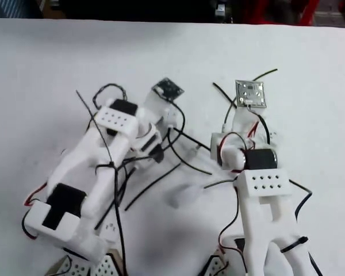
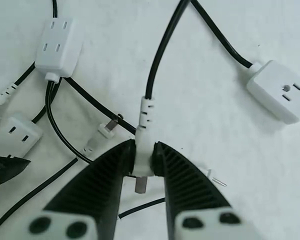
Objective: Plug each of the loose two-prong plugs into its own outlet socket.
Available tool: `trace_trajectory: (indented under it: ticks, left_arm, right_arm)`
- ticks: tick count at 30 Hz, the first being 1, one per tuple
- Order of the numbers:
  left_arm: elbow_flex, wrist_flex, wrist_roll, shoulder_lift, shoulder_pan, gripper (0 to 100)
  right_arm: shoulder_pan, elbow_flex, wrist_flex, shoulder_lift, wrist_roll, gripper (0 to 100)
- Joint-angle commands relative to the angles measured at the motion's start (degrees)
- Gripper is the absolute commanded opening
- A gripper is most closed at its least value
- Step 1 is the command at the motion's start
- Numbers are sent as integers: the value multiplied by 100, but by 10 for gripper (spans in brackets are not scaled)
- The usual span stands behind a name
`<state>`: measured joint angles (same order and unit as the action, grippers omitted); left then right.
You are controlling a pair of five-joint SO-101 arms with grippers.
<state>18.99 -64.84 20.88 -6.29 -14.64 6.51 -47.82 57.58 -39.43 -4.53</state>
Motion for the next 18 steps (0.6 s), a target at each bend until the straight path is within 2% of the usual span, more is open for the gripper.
trace_trajectory:
  ticks: [1, 7, 12, 15, 18]
  left_arm:
    - [396, 659, 105, 48, 75, 286]
    - [905, 1398, 114, 48, 75, 228]
    - [932, 1415, 79, 48, 48, 225]
    - [941, 1415, 105, 48, 31, 181]
    - [941, 1222, 114, 48, -277, 159]
  right_arm:
    - [-57, 35, -75, -101, 0, 19]
    - [-57, 35, -75, -101, 0, 19]
    - [-66, 35, -75, -101, 0, 19]
    - [-66, 35, -75, -101, 0, 19]
    - [-66, 35, -75, -101, 9, 19]
